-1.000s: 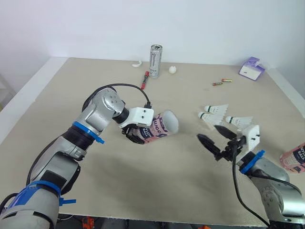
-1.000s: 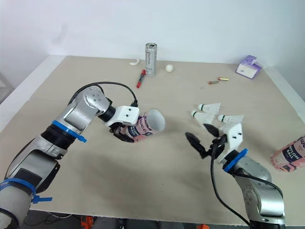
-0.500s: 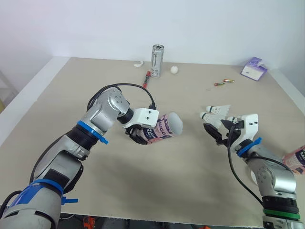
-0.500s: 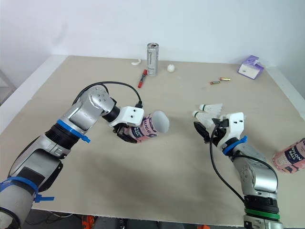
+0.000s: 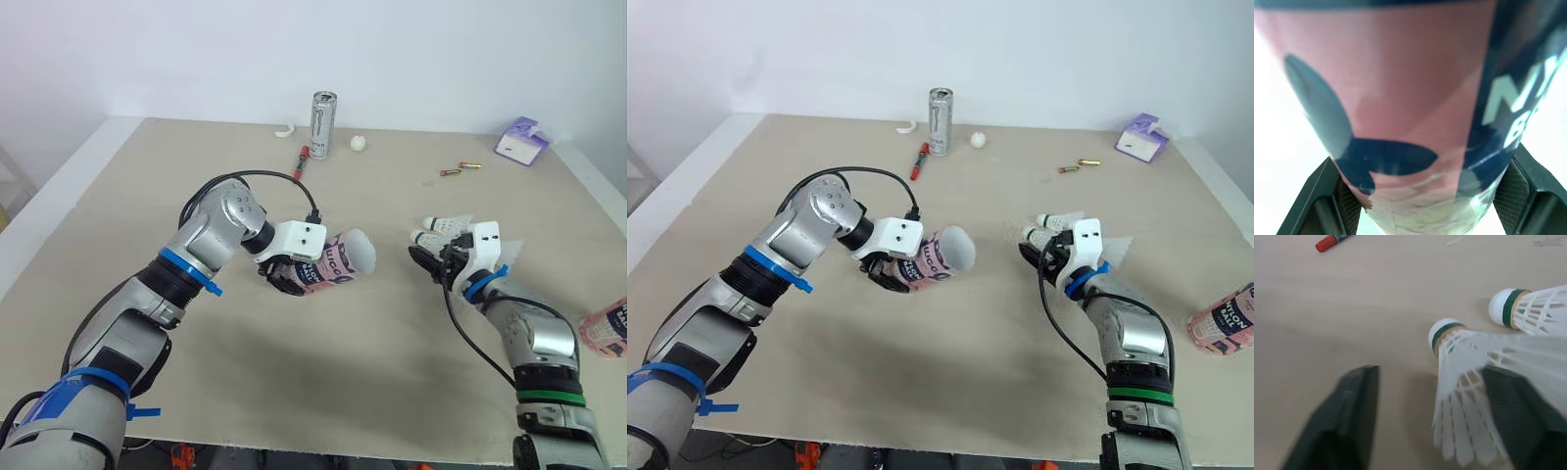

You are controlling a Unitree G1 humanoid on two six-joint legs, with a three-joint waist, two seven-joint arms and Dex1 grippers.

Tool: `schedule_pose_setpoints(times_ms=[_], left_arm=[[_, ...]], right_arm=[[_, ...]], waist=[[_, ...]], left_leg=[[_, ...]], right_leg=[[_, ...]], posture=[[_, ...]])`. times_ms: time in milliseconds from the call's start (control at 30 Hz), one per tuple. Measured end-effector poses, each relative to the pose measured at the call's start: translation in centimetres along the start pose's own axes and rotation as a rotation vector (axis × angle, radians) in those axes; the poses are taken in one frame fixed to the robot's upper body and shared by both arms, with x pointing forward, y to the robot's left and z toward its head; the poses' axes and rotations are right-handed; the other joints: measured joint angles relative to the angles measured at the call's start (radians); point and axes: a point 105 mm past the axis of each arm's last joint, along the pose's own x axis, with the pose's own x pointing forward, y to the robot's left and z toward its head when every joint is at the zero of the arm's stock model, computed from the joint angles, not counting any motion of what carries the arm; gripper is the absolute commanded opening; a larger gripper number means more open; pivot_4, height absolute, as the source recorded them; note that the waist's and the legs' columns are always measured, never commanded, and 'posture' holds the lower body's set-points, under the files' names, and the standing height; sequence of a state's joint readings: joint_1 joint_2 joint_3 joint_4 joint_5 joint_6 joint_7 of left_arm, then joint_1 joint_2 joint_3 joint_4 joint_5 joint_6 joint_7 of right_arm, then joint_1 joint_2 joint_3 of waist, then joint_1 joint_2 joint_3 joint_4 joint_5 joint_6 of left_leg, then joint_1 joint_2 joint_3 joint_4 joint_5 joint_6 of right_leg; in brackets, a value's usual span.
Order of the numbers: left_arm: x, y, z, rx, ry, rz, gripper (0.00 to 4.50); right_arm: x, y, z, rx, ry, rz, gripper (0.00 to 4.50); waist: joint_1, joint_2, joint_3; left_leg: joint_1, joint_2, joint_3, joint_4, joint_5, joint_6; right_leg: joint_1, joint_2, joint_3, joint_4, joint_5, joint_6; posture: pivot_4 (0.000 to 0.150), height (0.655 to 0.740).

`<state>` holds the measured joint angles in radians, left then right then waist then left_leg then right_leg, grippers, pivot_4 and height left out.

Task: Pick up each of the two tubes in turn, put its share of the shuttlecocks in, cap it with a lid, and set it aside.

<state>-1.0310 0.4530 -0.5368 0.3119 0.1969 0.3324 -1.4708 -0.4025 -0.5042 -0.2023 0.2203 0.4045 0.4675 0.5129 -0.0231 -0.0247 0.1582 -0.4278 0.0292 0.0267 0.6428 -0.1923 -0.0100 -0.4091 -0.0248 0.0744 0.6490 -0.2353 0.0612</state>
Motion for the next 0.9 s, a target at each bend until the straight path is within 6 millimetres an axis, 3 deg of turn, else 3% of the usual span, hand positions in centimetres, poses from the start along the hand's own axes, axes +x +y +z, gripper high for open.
schedule_pose_setpoints(times_ms=[67,100,167,400,600,667,700,767,900], left_arm=[[0.0,0.0,0.0,0.000,-0.001,0.002,3.11],[0.0,0.0,0.0,0.000,-0.001,0.003,3.11],[0.0,0.0,0.0,0.000,-0.001,0.004,3.11],[0.1,0.1,0.0,-0.001,-0.001,0.008,3.11],[0.1,0.1,-0.1,-0.007,-0.006,0.006,3.11],[0.2,0.1,0.0,-0.007,-0.013,0.005,3.11],[0.1,0.2,-0.3,-0.017,-0.010,0.004,3.11],[0.1,0.2,-0.4,-0.017,-0.009,0.003,3.11],[0.2,0.3,-0.4,-0.019,-0.012,0.000,3.11]], right_arm=[[0.2,-0.2,-0.1,-0.002,0.007,-0.012,1.22],[0.2,-0.1,-0.2,-0.004,0.010,-0.012,0.60],[0.3,0.0,-0.2,-0.004,0.011,-0.010,0.15],[0.3,0.6,0.0,-0.035,0.013,0.008,0.15],[-1.8,3.2,2.5,-0.283,-0.026,0.117,0.15],[-3.4,4.3,3.8,-0.434,-0.032,0.177,0.15],[-5.3,6.0,6.4,-0.651,-0.076,0.264,0.15],[-6.9,7.6,8.5,-0.800,-0.125,0.341,0.15],[-8.7,10.0,9.6,-0.991,-0.149,0.495,0.15]], waist=[[0.000,0.000,0.000],[0.000,0.000,0.000],[0.000,0.000,0.000],[0.000,0.000,0.000],[0.001,0.001,0.000],[0.004,0.003,0.000],[0.004,0.004,0.000],[0.002,0.004,0.000],[0.002,0.003,0.000]], left_leg=[[0.000,0.000,0.000,0.000,0.000,0.000],[0.000,0.000,0.000,0.000,0.000,0.000],[0.000,0.000,0.000,0.000,0.000,0.000],[0.000,0.000,0.000,0.001,0.000,0.000],[-0.001,-0.001,-0.001,0.001,0.000,0.000],[-0.002,-0.002,-0.002,0.002,0.000,0.000],[-0.002,-0.002,-0.001,0.003,0.000,0.000],[-0.001,-0.001,-0.001,0.004,0.000,0.000],[-0.001,0.000,-0.002,0.007,0.000,0.000]], right_leg=[[0.000,0.000,0.000,0.000,0.000,0.000],[0.000,0.000,0.000,0.000,0.000,0.000],[0.000,0.000,0.000,0.000,0.000,0.000],[0.000,0.000,0.000,0.000,0.000,0.000],[0.000,0.000,0.001,0.000,-0.001,0.001],[0.000,0.000,0.001,0.000,-0.001,0.002],[0.000,0.000,0.001,0.000,-0.001,0.002],[0.001,0.001,0.001,0.001,-0.001,0.002],[0.002,0.002,0.001,0.001,-0.002,-0.002]], posture=[[0.150,0.7400],[0.150,0.7400],[0.150,0.7400],[0.150,0.7400],[0.150,0.7400],[0.150,0.7400],[0.150,0.7400],[0.150,0.7400],[0.150,0.7400]])
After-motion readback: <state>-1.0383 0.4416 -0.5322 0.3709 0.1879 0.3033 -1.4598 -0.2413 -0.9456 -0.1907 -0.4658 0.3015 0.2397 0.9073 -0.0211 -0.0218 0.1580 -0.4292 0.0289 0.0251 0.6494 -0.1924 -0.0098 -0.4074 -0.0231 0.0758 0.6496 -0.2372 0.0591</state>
